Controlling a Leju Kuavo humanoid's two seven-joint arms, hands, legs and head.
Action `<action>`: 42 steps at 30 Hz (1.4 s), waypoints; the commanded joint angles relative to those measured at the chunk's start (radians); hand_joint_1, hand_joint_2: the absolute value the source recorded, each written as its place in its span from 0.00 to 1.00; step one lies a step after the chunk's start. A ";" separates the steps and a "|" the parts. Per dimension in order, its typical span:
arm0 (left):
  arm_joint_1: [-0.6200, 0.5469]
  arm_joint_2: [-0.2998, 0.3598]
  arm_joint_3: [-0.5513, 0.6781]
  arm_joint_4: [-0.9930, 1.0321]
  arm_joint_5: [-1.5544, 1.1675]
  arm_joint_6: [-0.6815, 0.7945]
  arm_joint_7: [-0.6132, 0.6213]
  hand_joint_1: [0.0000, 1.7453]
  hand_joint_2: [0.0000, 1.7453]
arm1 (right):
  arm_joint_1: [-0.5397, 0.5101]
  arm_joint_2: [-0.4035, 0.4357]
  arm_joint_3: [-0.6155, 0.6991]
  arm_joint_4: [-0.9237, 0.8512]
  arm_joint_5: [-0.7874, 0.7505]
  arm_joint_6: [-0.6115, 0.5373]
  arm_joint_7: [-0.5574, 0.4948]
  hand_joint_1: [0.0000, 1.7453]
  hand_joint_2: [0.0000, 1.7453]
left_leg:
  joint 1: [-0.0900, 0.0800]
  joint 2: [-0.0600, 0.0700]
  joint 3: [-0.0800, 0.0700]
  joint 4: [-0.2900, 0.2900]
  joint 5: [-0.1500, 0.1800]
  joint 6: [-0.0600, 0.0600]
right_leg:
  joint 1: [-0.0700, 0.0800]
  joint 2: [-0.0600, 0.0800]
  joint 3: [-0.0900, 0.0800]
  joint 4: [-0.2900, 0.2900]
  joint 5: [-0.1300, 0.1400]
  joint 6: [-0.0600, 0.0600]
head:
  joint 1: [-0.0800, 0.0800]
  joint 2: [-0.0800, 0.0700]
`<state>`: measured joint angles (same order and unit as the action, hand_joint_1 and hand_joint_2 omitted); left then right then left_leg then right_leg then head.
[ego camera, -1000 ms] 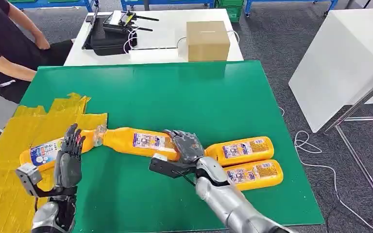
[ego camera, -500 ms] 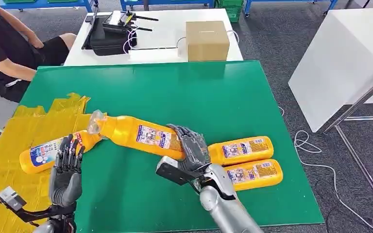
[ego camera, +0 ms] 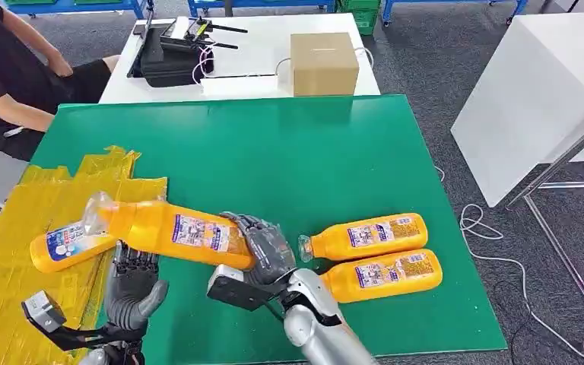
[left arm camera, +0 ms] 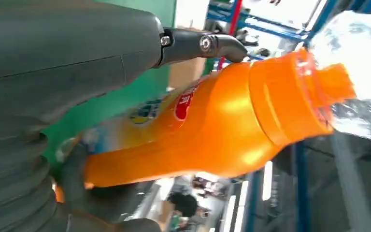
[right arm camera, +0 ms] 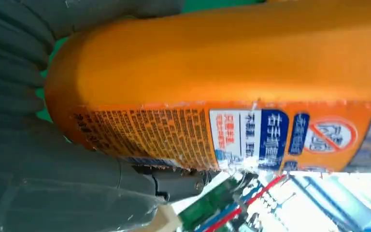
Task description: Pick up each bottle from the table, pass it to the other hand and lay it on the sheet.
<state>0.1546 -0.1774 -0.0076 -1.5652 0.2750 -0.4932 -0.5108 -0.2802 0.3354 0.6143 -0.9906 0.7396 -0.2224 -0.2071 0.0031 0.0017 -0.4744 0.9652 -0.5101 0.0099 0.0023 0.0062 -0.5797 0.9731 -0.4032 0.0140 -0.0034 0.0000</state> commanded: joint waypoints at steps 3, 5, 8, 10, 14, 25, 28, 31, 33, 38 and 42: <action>-0.010 0.033 -0.050 -0.003 0.007 0.025 -0.004 0.00 1.00 | -0.078 0.014 0.305 0.236 -0.120 0.029 -0.052 1.00 1.00 | 0.000 0.000 0.002 -0.002 0.000 0.000 | 0.000 0.000 0.003 -0.002 0.000 0.001 | 0.001 0.000; -0.010 0.036 -0.047 -0.002 0.010 0.023 -0.004 0.00 1.00 | -0.076 0.014 0.331 0.243 -0.138 0.009 -0.050 1.00 1.00 | 0.001 0.001 0.003 -0.002 -0.001 -0.001 | 0.001 0.001 0.003 -0.002 0.000 0.001 | 0.000 0.000; -0.010 0.036 -0.047 -0.002 0.010 0.023 -0.004 0.00 1.00 | -0.076 0.014 0.331 0.243 -0.138 0.009 -0.050 1.00 1.00 | 0.001 0.000 0.004 -0.002 -0.001 -0.001 | 0.001 0.000 0.004 -0.002 -0.001 0.001 | 0.000 0.000; -0.012 0.033 -0.037 0.003 0.017 0.031 -0.009 0.00 1.00 | -0.089 0.014 0.385 0.270 -0.155 0.042 -0.052 1.00 1.00 | 0.002 0.000 0.006 -0.003 -0.002 -0.001 | 0.002 0.000 0.006 -0.004 -0.001 0.001 | 0.000 0.000; -0.022 0.023 -0.003 0.020 0.041 0.024 -0.017 0.00 1.00 | -0.091 0.014 0.463 0.314 -0.185 0.028 -0.051 1.00 1.00 | 0.000 0.000 0.003 -0.002 0.000 0.000 | 0.000 -0.001 0.003 -0.002 0.000 0.000 | 0.000 0.000; -0.022 -0.006 0.013 0.013 0.048 0.010 -0.020 1.00 1.00 | -0.104 0.014 0.411 0.323 -0.204 -0.017 -0.036 1.00 1.00 | 0.002 -0.005 0.005 -0.002 0.000 -0.001 | 0.002 -0.005 0.006 -0.004 -0.001 0.001 | 0.000 0.000; -0.022 -0.005 0.014 0.008 0.042 0.009 -0.023 1.00 1.00 | -0.099 0.014 0.364 0.305 -0.186 -0.019 -0.038 1.00 1.00 | 0.000 -0.003 0.003 -0.001 0.000 0.000 | 0.000 -0.003 0.002 -0.002 -0.001 0.001 | 0.000 0.000; -0.019 0.002 0.017 0.001 0.017 0.024 -0.031 1.00 1.00 | -0.096 0.014 0.330 0.292 -0.164 -0.039 -0.034 1.00 1.00 | 0.000 -0.004 0.003 -0.001 0.000 0.000 | 0.001 -0.004 0.003 -0.002 -0.001 0.001 | 0.000 0.000; -0.016 0.005 0.019 0.001 0.018 0.022 -0.031 1.00 1.00 | -0.098 0.013 0.328 0.291 -0.165 -0.038 -0.034 1.00 1.00 | 0.001 -0.004 0.003 -0.001 0.000 0.000 | 0.001 -0.004 0.003 -0.002 -0.001 0.001 | 0.000 0.000; -0.016 0.005 0.019 0.001 0.018 0.022 -0.031 1.00 1.00 | -0.098 0.013 0.328 0.291 -0.165 -0.038 -0.034 1.00 1.00 | 0.000 -0.003 0.002 -0.001 0.000 0.000 | 0.000 -0.003 0.002 -0.001 0.000 0.001 | 0.000 0.000; 0.002 0.004 0.047 -0.057 -0.250 0.259 -0.061 1.00 1.00 | -0.057 0.000 0.226 0.214 -0.115 -0.112 -0.020 0.00 1.00 | 0.001 -0.003 0.003 -0.001 0.000 -0.001 | 0.001 -0.004 0.003 -0.002 -0.001 0.001 | 0.000 0.000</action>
<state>0.1924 -0.1747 0.0134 -1.5782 0.2953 -0.4742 -0.5451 -0.3891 0.3590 0.9457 -0.7450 0.5654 -0.2686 -0.2407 0.0027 0.0019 -0.4732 0.9653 -0.5101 0.0099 0.0022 0.0064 -0.5797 0.9729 -0.4032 0.0140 -0.0030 0.0000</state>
